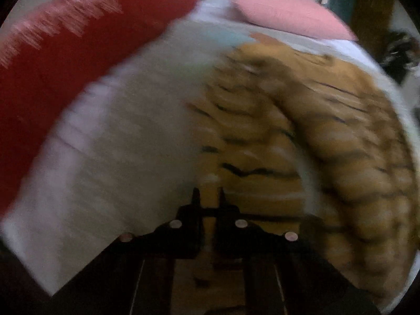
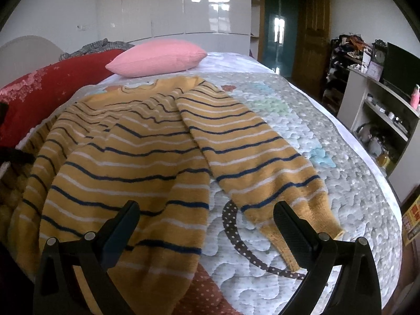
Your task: Fold small clothes
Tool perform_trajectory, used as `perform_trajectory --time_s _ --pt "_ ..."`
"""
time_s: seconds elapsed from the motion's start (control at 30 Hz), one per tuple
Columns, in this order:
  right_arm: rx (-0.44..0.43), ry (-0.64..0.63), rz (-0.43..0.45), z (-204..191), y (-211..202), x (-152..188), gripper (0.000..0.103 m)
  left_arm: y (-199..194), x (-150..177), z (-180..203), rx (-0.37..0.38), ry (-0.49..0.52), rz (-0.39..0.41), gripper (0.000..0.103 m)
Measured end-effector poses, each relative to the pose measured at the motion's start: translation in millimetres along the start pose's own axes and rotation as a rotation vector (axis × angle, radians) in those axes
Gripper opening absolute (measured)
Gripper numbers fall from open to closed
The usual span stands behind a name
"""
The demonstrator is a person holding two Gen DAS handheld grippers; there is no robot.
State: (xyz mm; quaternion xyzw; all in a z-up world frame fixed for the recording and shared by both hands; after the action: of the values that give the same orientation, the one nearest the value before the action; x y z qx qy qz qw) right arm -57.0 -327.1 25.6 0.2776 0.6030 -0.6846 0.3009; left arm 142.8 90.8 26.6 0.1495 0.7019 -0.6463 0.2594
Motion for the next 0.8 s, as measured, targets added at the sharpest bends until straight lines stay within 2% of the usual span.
perform_trajectory --time_s 0.07,0.13,0.17,0.23,0.27,0.33,0.4,0.43,0.47,0.7,0.77,0.8 --pt "0.007 0.002 0.001 0 0 0 0.103 1 -24 -19 -0.174 0.013 0.099 0.009" --pt "0.009 0.012 0.002 1 0 0 0.103 4 -43 -37 -0.277 -0.007 0.142 0.009" --pt "0.009 0.014 0.0 0 0 1 0.103 7 -55 -49 -0.329 -0.027 0.157 0.013" --pt "0.007 0.013 -0.005 -1 0 1 0.103 8 -63 -65 -0.309 -0.064 0.137 0.019" --pt "0.007 0.011 -0.004 -2 -1 1 0.103 2 -63 -71 -0.254 -0.093 0.128 0.019" --pt "0.008 0.007 0.004 -3 -4 1 0.103 -11 -54 -73 -0.179 -0.113 0.131 0.029" --pt "0.009 0.006 0.01 -4 -6 0 0.103 -29 -31 -61 -0.061 -0.111 0.115 0.051" --pt "0.007 0.01 0.011 -4 -6 0 0.103 -36 -20 -56 0.01 -0.112 0.101 0.053" --pt "0.003 0.014 0.01 -4 -6 -1 0.103 -48 -2 -48 0.111 -0.114 0.074 0.055" --pt "-0.033 0.025 0.018 -11 -10 2 0.103 -78 98 12 0.567 -0.132 -0.126 0.054" --pt "-0.036 0.01 0.023 -14 -13 4 0.103 -80 117 29 0.655 -0.137 -0.163 0.054" --pt "-0.037 0.008 0.026 -15 -15 5 0.103 -76 124 38 0.67 -0.124 -0.175 0.054"
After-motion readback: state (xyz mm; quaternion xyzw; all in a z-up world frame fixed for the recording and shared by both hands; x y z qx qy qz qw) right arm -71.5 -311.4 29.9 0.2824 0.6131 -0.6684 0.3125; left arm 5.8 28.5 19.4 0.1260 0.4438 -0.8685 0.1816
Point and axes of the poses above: each gripper's, at about its wrist camera, not at the fingertips, and y roughly the way its jaws point, z to its right, x to its underside, the point moved 1 cm from there along y, roughly the way its jaws point, and after that the axes turned 13 degrees about -y, right-handed, at the moved point
